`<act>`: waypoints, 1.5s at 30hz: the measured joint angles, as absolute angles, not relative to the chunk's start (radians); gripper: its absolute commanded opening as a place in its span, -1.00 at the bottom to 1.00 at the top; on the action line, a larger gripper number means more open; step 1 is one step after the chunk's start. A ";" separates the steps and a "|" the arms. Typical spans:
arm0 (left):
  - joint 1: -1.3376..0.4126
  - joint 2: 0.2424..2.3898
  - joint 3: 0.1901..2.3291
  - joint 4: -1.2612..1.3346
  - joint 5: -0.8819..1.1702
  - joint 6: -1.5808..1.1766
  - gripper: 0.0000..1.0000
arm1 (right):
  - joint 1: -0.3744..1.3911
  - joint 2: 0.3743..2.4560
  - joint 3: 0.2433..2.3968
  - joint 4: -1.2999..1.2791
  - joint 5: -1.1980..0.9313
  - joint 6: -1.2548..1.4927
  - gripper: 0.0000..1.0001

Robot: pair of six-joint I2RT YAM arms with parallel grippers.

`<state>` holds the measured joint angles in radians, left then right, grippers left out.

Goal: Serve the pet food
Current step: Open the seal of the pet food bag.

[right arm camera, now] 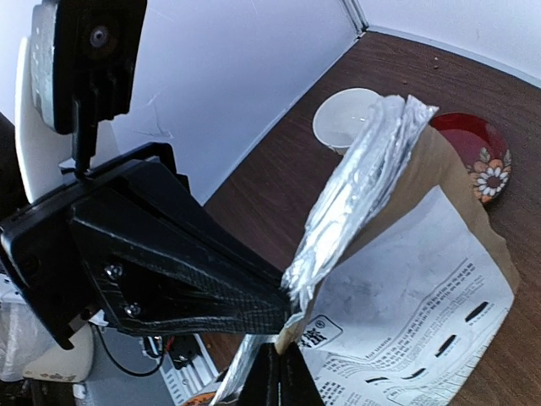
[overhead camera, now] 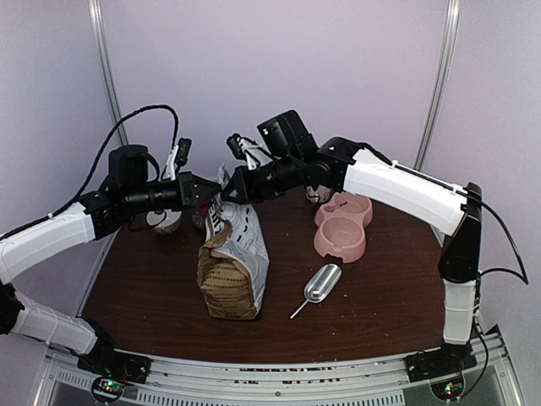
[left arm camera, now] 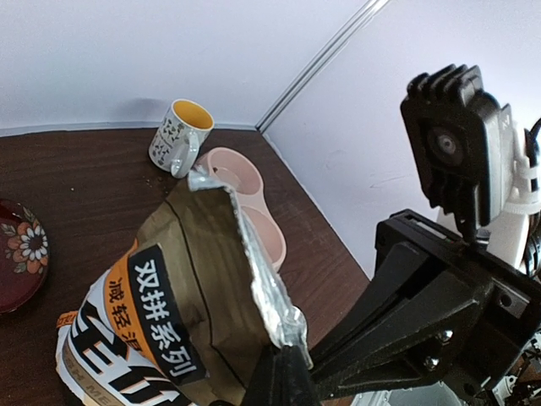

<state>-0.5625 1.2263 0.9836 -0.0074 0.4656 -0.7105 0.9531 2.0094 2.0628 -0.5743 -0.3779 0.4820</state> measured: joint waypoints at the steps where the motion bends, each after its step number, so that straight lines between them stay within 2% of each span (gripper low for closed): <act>1: -0.563 1.227 0.986 -0.009 0.465 -0.707 -1.00 | 0.957 2.011 2.077 -0.599 -0.357 0.461 -1.00; 45: -0.598 1.268 1.092 -0.212 0.450 -0.491 -1.00 | 0.967 2.048 2.240 -0.929 -0.107 0.063 -1.00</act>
<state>-0.5976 1.2682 1.0924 -0.2115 0.4496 -0.4911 0.9668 2.0480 2.2398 -0.9291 -0.1074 0.0631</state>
